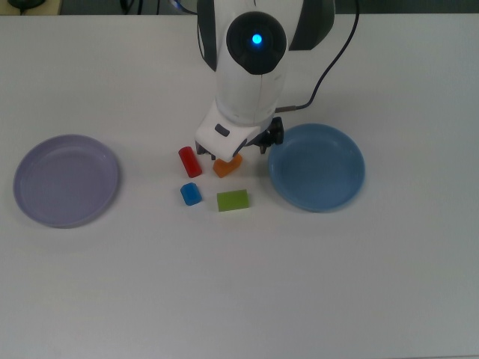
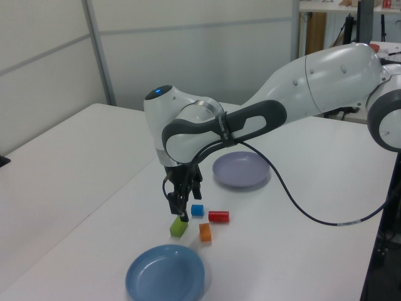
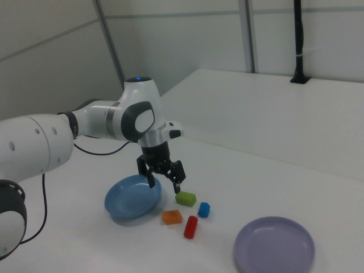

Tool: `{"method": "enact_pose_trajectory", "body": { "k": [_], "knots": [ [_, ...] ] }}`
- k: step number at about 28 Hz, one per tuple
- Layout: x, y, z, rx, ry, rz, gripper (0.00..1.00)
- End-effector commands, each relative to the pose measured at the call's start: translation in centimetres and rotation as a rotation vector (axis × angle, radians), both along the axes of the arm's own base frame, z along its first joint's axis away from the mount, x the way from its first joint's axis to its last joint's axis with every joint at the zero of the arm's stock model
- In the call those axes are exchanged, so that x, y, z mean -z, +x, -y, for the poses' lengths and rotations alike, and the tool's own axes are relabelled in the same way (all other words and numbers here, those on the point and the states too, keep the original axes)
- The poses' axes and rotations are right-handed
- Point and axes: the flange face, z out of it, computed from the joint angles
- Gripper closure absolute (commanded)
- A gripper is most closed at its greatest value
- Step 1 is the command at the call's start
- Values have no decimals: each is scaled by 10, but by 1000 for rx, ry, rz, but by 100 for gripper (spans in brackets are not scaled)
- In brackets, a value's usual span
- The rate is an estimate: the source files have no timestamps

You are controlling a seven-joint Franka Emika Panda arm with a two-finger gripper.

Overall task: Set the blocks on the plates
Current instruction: 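Move the gripper down over the green rectangular block, then close the gripper on the green block and lift it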

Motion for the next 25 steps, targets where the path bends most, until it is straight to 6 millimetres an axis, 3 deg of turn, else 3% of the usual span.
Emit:
{"method": "enact_pose_trajectory", "body": {
  "k": [1, 12, 13, 20, 25],
  "knots": [
    [24, 9, 6, -14, -14, 20, 0],
    [49, 24, 13, -16, -27, 76, 0],
    [59, 25, 12, -18, -26, 74, 0],
    [83, 32, 11, -9, -25, 101, 0],
    [89, 36, 10, 40, -21, 128, 0]
  ]
}}
